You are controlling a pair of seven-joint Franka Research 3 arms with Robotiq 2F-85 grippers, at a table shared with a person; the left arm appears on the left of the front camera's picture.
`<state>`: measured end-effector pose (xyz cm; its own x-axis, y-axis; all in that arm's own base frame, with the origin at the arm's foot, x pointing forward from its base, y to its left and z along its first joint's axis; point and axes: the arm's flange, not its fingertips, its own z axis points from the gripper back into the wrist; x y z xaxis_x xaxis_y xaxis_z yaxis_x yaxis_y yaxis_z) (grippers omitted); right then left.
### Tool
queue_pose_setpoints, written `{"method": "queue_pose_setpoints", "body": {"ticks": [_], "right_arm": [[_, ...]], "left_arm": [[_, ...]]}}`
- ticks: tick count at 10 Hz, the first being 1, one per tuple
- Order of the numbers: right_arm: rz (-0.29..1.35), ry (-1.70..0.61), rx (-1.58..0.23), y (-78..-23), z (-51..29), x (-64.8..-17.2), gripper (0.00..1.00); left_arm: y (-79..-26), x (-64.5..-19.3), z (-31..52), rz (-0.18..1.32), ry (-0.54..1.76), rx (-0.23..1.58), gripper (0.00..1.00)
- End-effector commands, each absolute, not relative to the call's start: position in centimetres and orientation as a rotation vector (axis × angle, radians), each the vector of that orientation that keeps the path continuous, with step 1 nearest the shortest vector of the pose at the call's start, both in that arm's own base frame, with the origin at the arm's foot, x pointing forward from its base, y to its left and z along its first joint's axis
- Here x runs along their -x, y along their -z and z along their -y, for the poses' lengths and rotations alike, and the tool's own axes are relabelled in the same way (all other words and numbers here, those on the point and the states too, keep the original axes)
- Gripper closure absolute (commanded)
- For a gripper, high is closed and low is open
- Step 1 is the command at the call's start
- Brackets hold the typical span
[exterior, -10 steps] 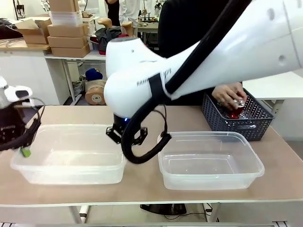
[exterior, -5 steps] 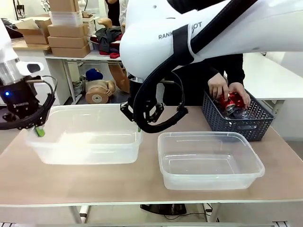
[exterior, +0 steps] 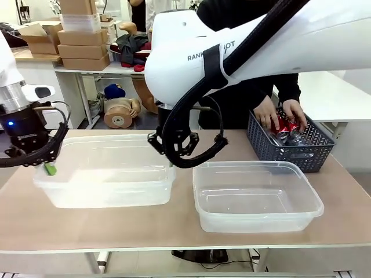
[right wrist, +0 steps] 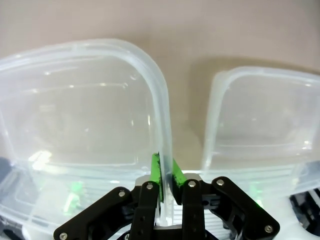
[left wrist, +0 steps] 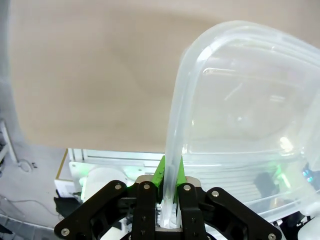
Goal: Sort the waste into each basket.
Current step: Pick up the Organizing box on the left side of the table and lift it.
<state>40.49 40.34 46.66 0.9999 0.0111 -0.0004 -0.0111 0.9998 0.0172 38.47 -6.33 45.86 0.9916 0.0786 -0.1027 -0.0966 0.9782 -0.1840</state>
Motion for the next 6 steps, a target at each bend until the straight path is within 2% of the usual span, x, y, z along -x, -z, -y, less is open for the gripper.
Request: {"method": "queue_pose_setpoints", "body": {"ticks": [1, 4, 6], "right_arm": [[0.035, 0.091, 0.046, -47.9, -35.9, -40.1, 0.94], [0.096, 0.202, 0.072, -48.4, -28.6, -37.5, 0.94], [0.135, 0.222, -0.026, -48.4, -24.6, -35.8, 0.94]], "left_arm": [[-46.5, -38.0, 11.7, -0.098, -0.097, 0.23, 0.94], [-47.5, -35.9, 18.6, -0.05, -0.004, 0.222, 0.94], [-47.8, -37.1, 22.1, -0.009, -0.058, 0.209, 0.94]]}}
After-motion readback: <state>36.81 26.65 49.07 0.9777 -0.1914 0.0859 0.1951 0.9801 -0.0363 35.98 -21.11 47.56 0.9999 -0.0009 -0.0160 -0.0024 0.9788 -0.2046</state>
